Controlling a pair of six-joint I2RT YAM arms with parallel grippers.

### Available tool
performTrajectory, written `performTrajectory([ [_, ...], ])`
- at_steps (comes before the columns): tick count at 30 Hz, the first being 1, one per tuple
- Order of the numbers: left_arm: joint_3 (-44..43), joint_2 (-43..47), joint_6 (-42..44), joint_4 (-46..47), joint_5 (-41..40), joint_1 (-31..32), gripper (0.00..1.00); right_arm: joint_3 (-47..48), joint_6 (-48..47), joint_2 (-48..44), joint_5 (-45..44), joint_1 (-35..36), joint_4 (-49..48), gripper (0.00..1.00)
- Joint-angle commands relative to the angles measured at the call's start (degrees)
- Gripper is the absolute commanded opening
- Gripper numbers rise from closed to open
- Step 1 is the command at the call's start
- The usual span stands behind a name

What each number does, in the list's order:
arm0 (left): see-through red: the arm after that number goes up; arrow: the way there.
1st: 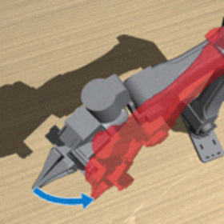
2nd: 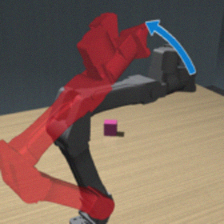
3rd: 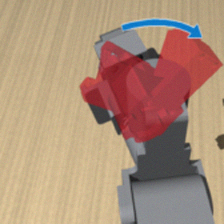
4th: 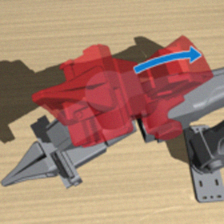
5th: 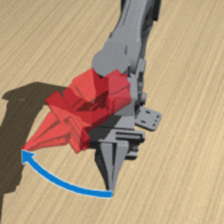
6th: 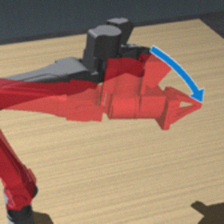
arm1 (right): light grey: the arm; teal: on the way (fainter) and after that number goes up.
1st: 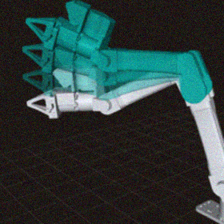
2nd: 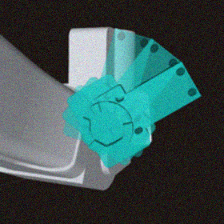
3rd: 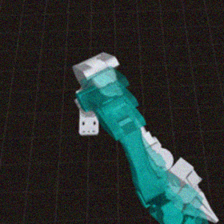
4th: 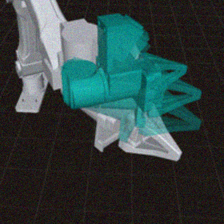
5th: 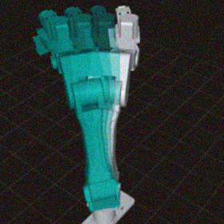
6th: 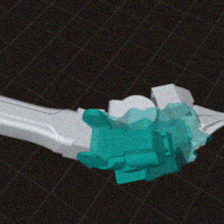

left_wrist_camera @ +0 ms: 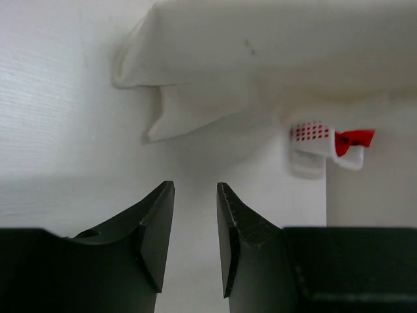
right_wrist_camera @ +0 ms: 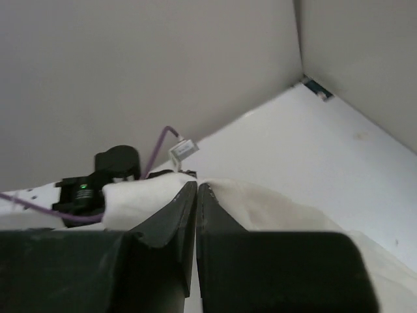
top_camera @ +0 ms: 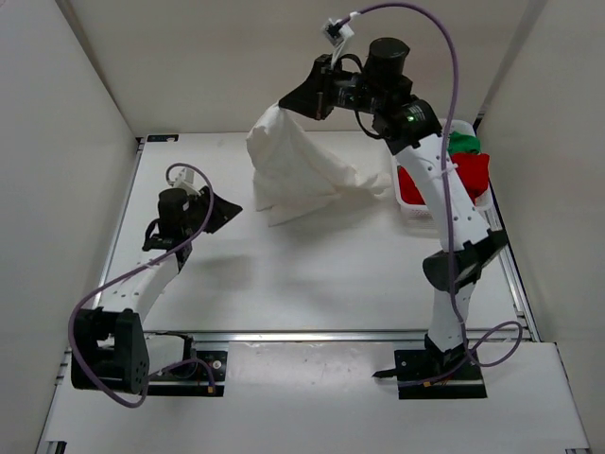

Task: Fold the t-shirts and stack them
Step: Move the tshirt to the center of the board, then flatten out the tshirt

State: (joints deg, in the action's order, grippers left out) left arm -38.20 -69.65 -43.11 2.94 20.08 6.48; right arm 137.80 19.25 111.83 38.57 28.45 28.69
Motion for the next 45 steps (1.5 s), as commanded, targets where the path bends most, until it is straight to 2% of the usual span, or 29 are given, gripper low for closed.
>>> performTrajectory([
  [1,-2.5,4.9,-0.3,-1.3,3.0,-4.5,0.44,0.0,-0.2,-10.2,5.3,-2.3,-9.8,0.00],
  [5,-5.2,6.7,0.9,-4.9,3.2,-8.9,0.44,-12.0,2.5,-18.8,11.2,-8.5,-18.3,0.01],
  [6,-5.7,7.1,1.4,-5.6,3.2,-9.6,0.44,-17.6,3.6,-20.0,12.1,-11.2,-19.8,0.00],
  [8,-6.5,7.7,1.6,-6.1,3.3,-10.2,0.45,-32.1,6.8,-23.7,18.0,-14.8,-30.1,0.00],
  [9,-6.8,7.6,2.0,-6.9,2.9,-10.3,0.45,-35.5,8.9,-24.2,18.4,-16.4,-31.9,0.00],
  [11,-6.5,7.9,2.9,-7.6,1.7,-10.3,0.46,-45.9,7.9,-24.1,20.1,-18.2,-36.4,0.00],
  [12,-7.0,8.0,3.1,-7.7,1.7,-10.2,0.46,-48.0,7.5,-23.5,20.5,-19.0,-37.7,0.00],
  [15,-5.1,8.1,4.4,-9.2,-0.8,-7.6,0.48,-51.8,7.2,-14.0,20.4,-21.2,-40.1,0.00],
  [18,-3.6,8.3,6.1,-10.1,-4.2,-4.7,0.49,-44.3,7.4,-3.5,16.6,-22.9,-34.1,0.00],
  [19,-3.3,8.1,6.6,-10.5,-4.8,-3.9,0.49,-38.4,6.7,-1.7,15.2,-23.3,-31.4,0.00],
  [22,-1.9,6.6,6.9,-10.6,-6.6,-1.3,0.50,-16.9,2.2,7.1,7.7,-22.3,-15.5,0.00],
  [23,-1.3,6.1,6.9,-10.4,-6.9,-0.3,0.50,-5.2,-0.5,11.4,3.5,-21.5,-7.8,0.01],
  [24,-0.7,4.8,7.2,-10.1,-7.9,0.4,0.51,6.0,-1.2,16.1,-0.4,-21.2,-1.6,0.10],
  [25,-1.2,4.4,7.5,-9.8,-8.6,0.8,0.51,9.1,-1.0,17.4,-2.7,-21.1,0.6,0.21],
  [26,-2.0,3.1,7.5,-10.1,-9.6,1.8,0.53,6.3,-0.1,15.7,-3.9,-20.7,0.8,0.43],
  [27,-3.0,1.2,8.0,-10.5,-10.1,2.9,0.56,0.1,-0.2,12.2,-4.5,-20.9,-0.3,0.55],
  [28,-3.5,0.2,8.8,-10.8,-10.6,3.4,0.57,-3.2,-0.4,10.4,-5.7,-20.5,-0.6,0.57],
  [30,-7.0,-3.3,10.3,-12.3,-14.3,7.2,0.62,-20.5,-2.1,1.9,-12.0,-18.5,-1.9,0.55],
  [31,-8.0,-4.9,10.9,-12.3,-16.2,8.4,0.62,-25.7,-3.2,-3.1,-15.6,-17.0,-6.2,0.50],
  [32,-8.6,-5.6,10.9,-12.1,-17.3,9.2,0.64,-35.8,-2.9,-5.4,-16.9,-15.5,-8.4,0.47],
  [34,-9.1,-7.7,10.6,-10.7,-18.1,9.3,0.68,-51.4,-2.8,-12.5,-19.7,-13.5,-14.1,0.30],
  [37,-9.2,-10.6,8.3,-9.1,-14.6,4.5,0.71,-64.7,-1.5,-16.7,-20.6,-10.3,-17.3,0.14],
  [39,-8.8,-12.0,7.3,-7.2,-12.2,0.9,0.72,-68.8,-2.2,-17.4,-23.9,-8.4,-17.8,0.09],
  [41,-8.7,-13.7,6.6,-7.2,-12.7,-2.9,0.73,-70.9,-1.9,-17.4,-27.0,-6.7,-17.3,0.17],
  [43,-9.4,-15.5,6.7,-7.2,-11.5,-3.8,0.75,-73.2,-0.3,-17.3,-28.9,-5.6,-18.5,0.37],
  [45,-11.0,-17.4,8.6,-10.0,-12.8,-3.8,0.76,-75.0,1.0,-17.5,-29.8,-4.6,-19.5,0.46],
])
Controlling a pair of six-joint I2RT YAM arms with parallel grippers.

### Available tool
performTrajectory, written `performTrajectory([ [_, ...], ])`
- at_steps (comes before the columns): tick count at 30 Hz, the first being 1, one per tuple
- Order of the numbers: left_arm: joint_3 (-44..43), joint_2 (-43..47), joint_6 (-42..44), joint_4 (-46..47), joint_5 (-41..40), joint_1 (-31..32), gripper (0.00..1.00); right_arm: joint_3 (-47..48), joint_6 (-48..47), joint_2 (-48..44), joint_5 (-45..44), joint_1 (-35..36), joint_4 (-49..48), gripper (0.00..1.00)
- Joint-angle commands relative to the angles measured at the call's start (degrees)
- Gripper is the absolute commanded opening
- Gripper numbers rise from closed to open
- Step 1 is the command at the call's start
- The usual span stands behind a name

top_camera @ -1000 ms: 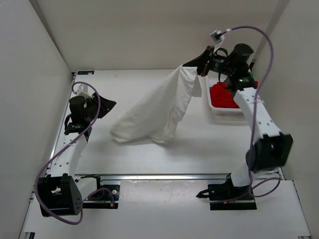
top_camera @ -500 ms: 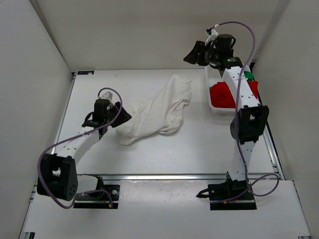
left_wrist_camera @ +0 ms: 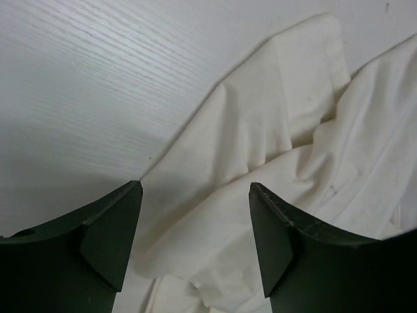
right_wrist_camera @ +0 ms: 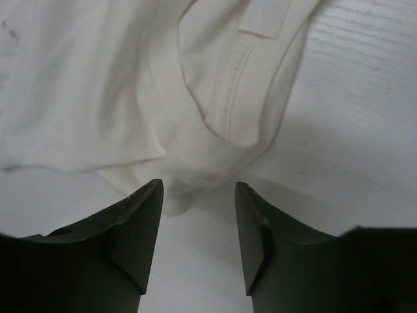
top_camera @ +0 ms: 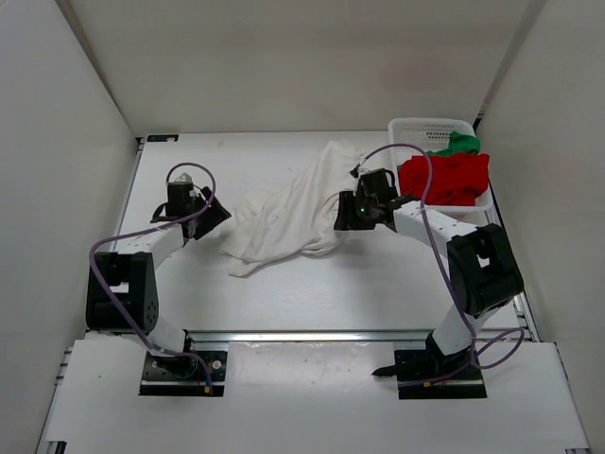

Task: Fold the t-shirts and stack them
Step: Flatten out the tshirt

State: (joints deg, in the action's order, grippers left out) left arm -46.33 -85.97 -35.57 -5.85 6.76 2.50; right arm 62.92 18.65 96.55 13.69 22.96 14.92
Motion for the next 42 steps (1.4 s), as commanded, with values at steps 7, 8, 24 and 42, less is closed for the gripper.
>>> performTrajectory([
  [7,-7.4,-10.0,2.5,-2.8,0.3,3.6,0.80,-6.2,4.6,-2.9,-1.0,-1.8,-12.2,0.52],
  [8,-7.5,-11.3,2.6,-2.7,0.4,3.7,0.79,-6.0,5.3,-2.1,0.4,-2.0,-12.9,0.51],
  [24,-6.7,-4.1,0.8,-0.7,0.4,5.4,0.00,-1.4,6.7,-0.9,2.1,-1.3,-12.5,0.23],
  [42,-2.3,-6.7,2.6,-5.1,-6.7,5.4,0.69,-1.3,7.9,4.0,2.1,-0.8,-10.3,0.43],
])
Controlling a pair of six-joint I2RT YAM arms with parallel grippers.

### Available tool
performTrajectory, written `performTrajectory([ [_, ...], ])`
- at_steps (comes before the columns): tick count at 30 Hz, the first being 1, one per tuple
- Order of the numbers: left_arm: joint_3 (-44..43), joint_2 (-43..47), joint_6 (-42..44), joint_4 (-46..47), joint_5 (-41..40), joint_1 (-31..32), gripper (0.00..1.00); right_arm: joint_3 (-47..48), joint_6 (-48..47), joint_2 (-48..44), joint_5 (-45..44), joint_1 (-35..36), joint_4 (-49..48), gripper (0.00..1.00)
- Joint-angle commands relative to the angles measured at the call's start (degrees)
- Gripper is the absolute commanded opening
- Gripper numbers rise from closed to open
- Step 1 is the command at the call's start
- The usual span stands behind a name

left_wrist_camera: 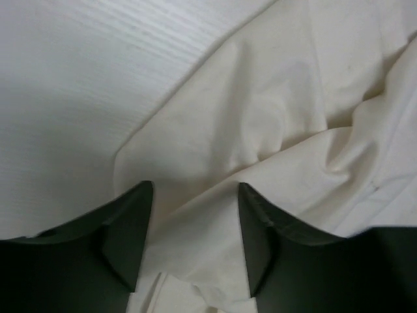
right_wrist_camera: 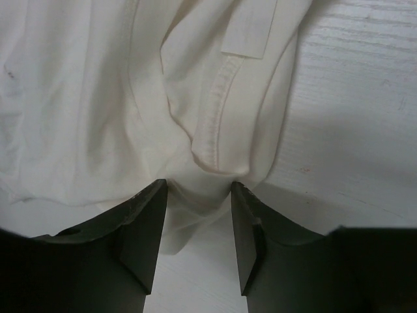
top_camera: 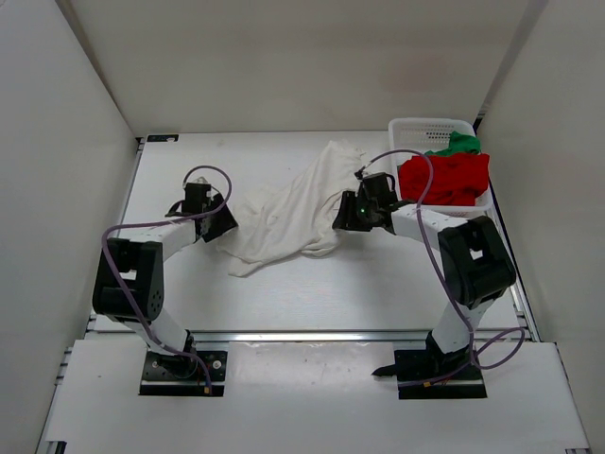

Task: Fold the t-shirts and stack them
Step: Flatten out the tshirt

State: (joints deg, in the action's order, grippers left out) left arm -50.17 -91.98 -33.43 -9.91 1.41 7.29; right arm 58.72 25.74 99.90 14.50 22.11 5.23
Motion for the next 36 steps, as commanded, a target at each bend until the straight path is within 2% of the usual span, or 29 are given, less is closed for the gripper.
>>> performTrajectory([
  [1,2.2,-0.9,0.6,-0.6,-0.9,0.6,0.65,3.3,0.5,1.1,1.1,0.0,-0.4,0.42],
  [2,2.4,-1.2,1.0,-0.4,-1.3,0.5,0.58,3.3,0.4,1.6,1.8,-0.1,-0.5,0.41],
  [4,3.0,-2.1,0.0,1.0,-0.4,0.1,0.40,3.9,0.5,2.6,2.5,0.0,-0.8,0.22],
  [5,3.1,-2.3,0.4,1.0,0.3,0.0,0.28,3.9,0.8,2.3,2.8,-0.1,-1.0,0.17],
  [6,2.7,-2.1,-0.1,1.9,1.6,-0.3,0.19,4.0,1.0,2.1,3.0,0.0,-0.9,0.05],
  [7,3.1,-2.0,-0.8,2.4,2.0,-0.3,0.14,4.3,1.2,2.0,2.7,0.1,-1.2,0.01],
  [9,3.2,-0.5,-1.9,3.0,4.5,-1.2,0.00,4.5,0.7,0.4,1.3,0.4,-1.1,0.00],
  [14,-2.3,5.8,-4.0,2.5,6.8,-2.0,0.00,10.9,-1.4,-4.4,-1.1,0.7,3.8,0.00],
  [17,-6.9,9.1,-5.1,1.5,8.9,-3.9,0.00,20.9,-3.7,-4.4,-2.6,0.3,9.9,0.00],
  [21,-15.1,11.9,-5.9,-2.0,11.2,-6.1,0.00,42.2,-7.9,-1.8,-4.3,-0.7,18.9,0.01],
  [23,-20.0,13.0,-7.0,-1.9,13.6,-9.0,0.00,55.3,-9.6,2.6,-4.3,-1.6,27.3,0.00],
  [26,-25.6,14.7,-8.7,-3.0,16.6,-12.6,0.00,86.1,-10.9,9.5,-2.5,-2.5,39.0,0.00],
  [27,-26.5,15.2,-9.2,-3.4,17.0,-14.1,0.00,89.2,-11.0,9.8,-2.2,-3.1,40.6,0.00],
  [28,-27.6,16.1,-9.4,-3.6,17.7,-14.2,0.00,89.8,-9.7,8.9,-0.1,-3.9,41.0,0.00],
  [30,-28.1,18.2,-9.2,-4.4,18.4,-16.1,0.00,79.5,-9.1,1.8,3.5,-4.7,37.4,0.00],
  [32,-27.4,20.9,-8.3,-5.0,18.9,-18.0,0.00,60.0,-8.9,-9.6,3.4,-4.1,28.4,0.00],
  [36,-26.1,25.3,-5.7,-6.9,15.6,-15.2,0.00,37.8,-6.9,-20.2,5.2,-7.4,21.8,0.00],
])
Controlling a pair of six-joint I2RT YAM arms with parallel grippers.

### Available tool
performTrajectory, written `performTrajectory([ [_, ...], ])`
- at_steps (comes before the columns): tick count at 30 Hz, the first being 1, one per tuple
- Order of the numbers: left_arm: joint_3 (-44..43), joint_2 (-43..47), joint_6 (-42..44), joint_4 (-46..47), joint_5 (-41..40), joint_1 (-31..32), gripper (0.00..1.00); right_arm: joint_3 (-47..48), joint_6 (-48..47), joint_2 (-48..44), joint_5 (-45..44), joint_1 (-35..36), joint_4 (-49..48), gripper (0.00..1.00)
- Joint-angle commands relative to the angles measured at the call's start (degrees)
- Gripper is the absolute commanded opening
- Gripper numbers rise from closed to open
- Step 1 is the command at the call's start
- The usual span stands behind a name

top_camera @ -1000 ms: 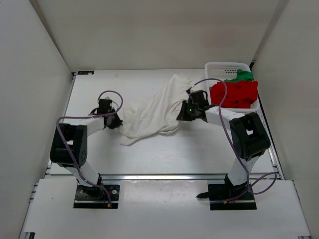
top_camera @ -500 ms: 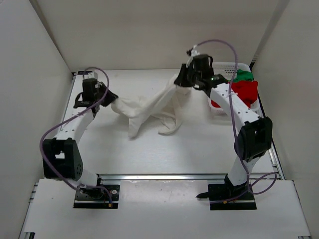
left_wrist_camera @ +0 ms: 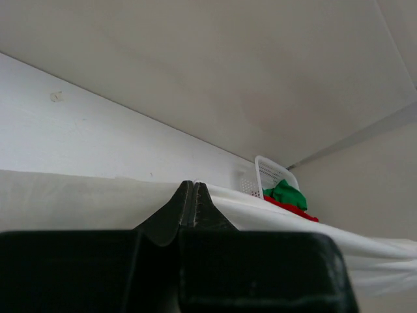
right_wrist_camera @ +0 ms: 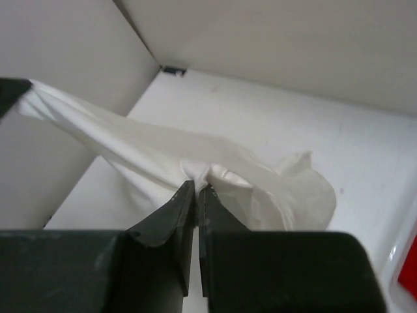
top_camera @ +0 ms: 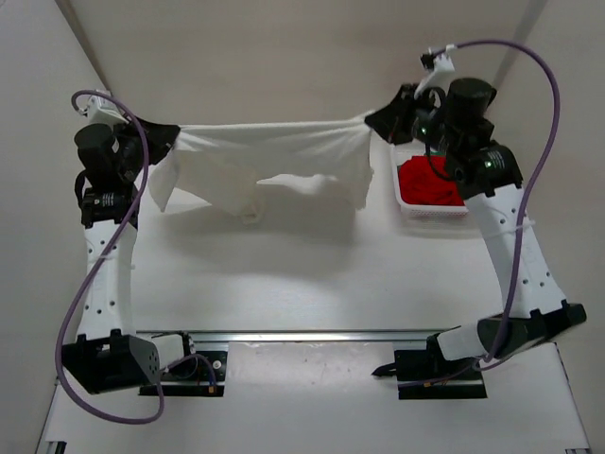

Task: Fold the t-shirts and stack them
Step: Flatten out the tshirt

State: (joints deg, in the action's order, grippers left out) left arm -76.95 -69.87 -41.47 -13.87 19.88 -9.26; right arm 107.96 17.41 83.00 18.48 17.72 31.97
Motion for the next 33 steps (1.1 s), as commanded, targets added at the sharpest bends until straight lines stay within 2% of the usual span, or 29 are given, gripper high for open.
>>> performTrajectory([
  [1,0.0,3.8,3.4,-3.5,-3.8,3.3,0.00,-14.3,2.4,-4.9,1.7,-4.4,-7.0,0.00],
  [3,-0.3,5.1,5.3,-5.5,-9.4,8.4,0.00,-23.5,2.4,-5.7,1.6,-5.1,-9.1,0.00],
  [4,0.7,6.0,6.8,-6.9,-10.9,14.2,0.00,-25.4,2.8,-4.5,1.5,-5.8,-9.9,0.00],
  [5,2.2,6.9,7.1,-7.5,-13.9,16.5,0.00,-27.9,3.1,-3.9,1.7,-7.2,-10.1,0.00],
  [7,14.5,11.0,5.5,-4.9,-16.2,22.5,0.04,-31.0,3.4,-0.1,3.0,-8.1,-12.9,0.00],
  [9,24.2,12.4,3.9,-1.8,-15.3,23.1,0.20,-31.0,3.4,4.4,2.5,-8.8,-12.7,0.00],
  [10,29.0,11.7,3.3,-0.9,-13.2,22.1,0.26,-29.8,2.9,8.0,1.1,-8.7,-12.0,0.00],
  [12,32.9,8.8,3.5,0.7,-11.0,19.1,0.34,-26.4,2.1,13.4,-0.5,-8.7,-10.7,0.00],
  [13,33.0,6.4,3.9,0.6,-11.0,17.8,0.39,-22.6,1.8,17.2,-1.7,-8.9,-9.5,0.00],
  [16,31.9,2.6,4.1,2.3,-10.7,15.3,0.47,-13.8,2.3,25.0,-3.0,-9.8,-6.2,0.00],
  [19,29.5,0.9,4.3,1.5,-12.0,16.0,0.51,-7.3,1.8,28.6,-5.0,-9.6,-3.3,0.00],
  [21,29.8,1.7,7.0,-1.3,-14.0,17.3,0.49,-6.3,0.9,28.0,-7.3,-8.0,-2.9,0.09],
  [23,33.6,3.8,7.9,-2.6,-15.7,16.6,0.52,-9.8,0.3,25.1,-11.4,-7.0,-2.6,0.31],
  [24,35.3,4.6,8.0,-2.8,-14.7,15.6,0.53,-11.8,-0.2,23.3,-12.3,-5.7,-3.9,0.36],
  [26,42.6,8.1,7.7,-2.7,-11.9,11.9,0.55,-23.0,0.7,15.9,-15.6,-4.9,-9.2,0.53],
  [28,46.7,9.7,7.3,-2.7,-11.4,10.1,0.56,-32.1,2.4,9.8,-16.6,-3.5,-14.0,0.57],
  [30,48.9,10.4,7.4,-3.3,-11.9,9.6,0.55,-41.2,4.6,3.2,-14.7,-3.2,-19.7,0.50],
  [32,50.0,10.1,7.1,-3.4,-12.1,9.8,0.55,-50.2,6.1,-0.2,-11.7,-2.3,-22.7,0.21],
  [33,50.2,9.6,7.2,-4.3,-12.2,9.9,0.55,-53.4,6.1,-1.9,-11.7,-1.9,-23.3,0.13],
])
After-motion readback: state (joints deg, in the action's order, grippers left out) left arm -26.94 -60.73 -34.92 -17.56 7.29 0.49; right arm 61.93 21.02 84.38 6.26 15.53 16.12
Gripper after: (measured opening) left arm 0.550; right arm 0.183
